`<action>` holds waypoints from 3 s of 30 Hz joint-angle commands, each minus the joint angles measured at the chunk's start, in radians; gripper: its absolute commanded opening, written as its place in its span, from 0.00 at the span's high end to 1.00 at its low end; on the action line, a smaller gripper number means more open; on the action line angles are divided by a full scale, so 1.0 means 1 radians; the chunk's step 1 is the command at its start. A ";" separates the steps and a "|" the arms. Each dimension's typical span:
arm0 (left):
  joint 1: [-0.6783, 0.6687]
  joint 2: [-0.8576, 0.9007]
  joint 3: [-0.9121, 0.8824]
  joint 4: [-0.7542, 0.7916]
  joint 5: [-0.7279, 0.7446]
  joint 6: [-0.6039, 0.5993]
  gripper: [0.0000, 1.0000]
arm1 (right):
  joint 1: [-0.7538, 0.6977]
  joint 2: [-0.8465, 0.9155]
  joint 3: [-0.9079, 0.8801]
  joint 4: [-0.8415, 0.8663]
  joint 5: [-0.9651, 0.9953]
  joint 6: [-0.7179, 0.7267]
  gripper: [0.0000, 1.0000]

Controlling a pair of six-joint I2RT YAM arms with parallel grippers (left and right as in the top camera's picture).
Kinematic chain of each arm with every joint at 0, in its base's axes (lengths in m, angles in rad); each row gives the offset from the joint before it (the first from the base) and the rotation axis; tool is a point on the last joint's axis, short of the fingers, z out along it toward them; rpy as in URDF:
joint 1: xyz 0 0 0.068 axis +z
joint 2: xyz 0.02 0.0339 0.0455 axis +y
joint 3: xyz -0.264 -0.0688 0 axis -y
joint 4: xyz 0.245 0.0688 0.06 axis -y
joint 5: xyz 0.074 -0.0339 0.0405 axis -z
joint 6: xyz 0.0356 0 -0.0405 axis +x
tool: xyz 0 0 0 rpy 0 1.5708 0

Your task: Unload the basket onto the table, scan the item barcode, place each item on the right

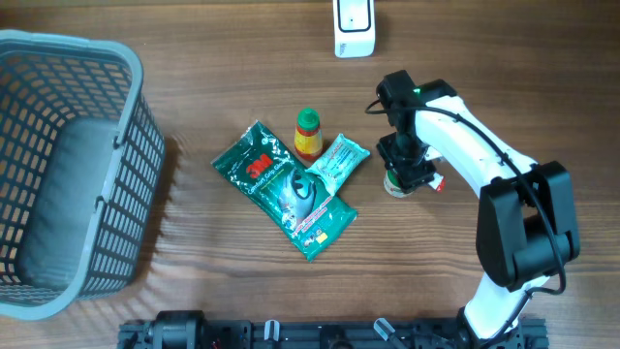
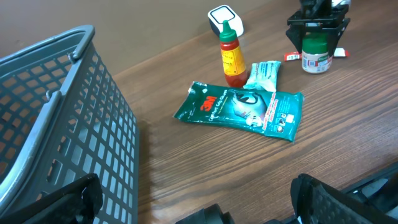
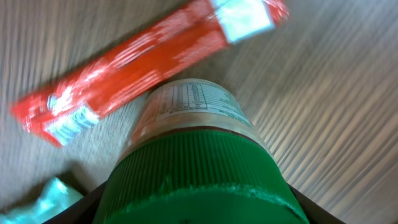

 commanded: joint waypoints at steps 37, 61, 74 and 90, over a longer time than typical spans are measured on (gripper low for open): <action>-0.003 -0.003 0.002 0.002 -0.002 0.005 0.00 | -0.050 -0.100 -0.029 0.026 -0.101 -0.764 0.00; -0.003 -0.003 0.002 0.002 -0.002 0.005 0.00 | -0.044 0.022 -0.196 0.249 -0.050 -0.627 0.24; -0.003 -0.003 0.002 0.002 -0.002 0.005 0.00 | -0.044 0.017 -0.103 0.097 -0.248 -0.755 0.43; -0.003 -0.003 0.002 0.002 -0.002 0.005 0.00 | 0.235 -0.066 -0.043 -0.242 -0.618 -0.808 0.47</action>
